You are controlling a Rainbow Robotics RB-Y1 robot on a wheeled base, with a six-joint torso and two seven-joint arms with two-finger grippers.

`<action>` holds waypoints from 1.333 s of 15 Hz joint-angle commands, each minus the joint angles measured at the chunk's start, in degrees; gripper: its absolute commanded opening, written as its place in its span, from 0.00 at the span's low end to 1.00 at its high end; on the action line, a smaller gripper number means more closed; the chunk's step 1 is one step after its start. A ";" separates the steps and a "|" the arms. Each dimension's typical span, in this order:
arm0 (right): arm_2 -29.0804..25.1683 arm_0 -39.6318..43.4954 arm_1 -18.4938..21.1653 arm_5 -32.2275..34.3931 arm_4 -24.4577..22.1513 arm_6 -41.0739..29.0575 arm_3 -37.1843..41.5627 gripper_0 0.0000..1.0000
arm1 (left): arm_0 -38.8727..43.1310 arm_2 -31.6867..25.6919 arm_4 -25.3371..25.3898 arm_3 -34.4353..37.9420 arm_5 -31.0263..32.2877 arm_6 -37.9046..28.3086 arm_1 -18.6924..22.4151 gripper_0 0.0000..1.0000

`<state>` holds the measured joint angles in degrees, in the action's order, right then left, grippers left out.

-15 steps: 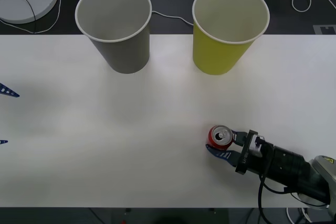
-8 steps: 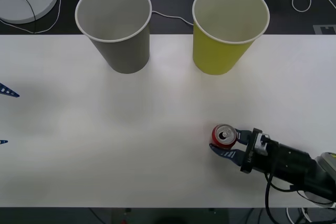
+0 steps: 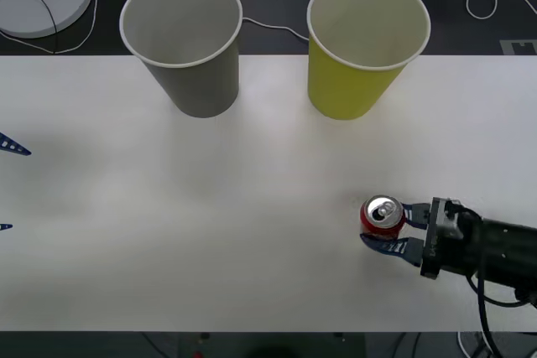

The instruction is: Put the can into the green bin and the plastic bottle into the gray bin

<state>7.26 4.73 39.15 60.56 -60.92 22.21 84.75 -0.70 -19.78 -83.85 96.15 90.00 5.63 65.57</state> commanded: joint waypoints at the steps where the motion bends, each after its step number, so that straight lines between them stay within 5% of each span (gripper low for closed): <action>1: -4.62 2.39 4.01 -0.01 -7.90 -12.71 9.74 0.00 | 0.00 0.00 0.00 0.00 0.00 0.00 0.00 1.00; 11: -21.67 2.21 8.40 12.39 -26.09 -51.65 28.72 0.00 | 0.00 0.00 0.00 0.00 0.00 0.00 0.00 1.00; 20: -24.14 -7.72 19.83 17.92 -26.71 -76.35 31.53 0.00 | 0.00 0.00 0.00 0.00 0.00 0.00 0.00 1.00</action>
<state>-16.73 -1.59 57.70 77.39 -87.68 -51.27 116.17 -0.70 -19.78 -83.85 96.15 90.00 5.62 65.57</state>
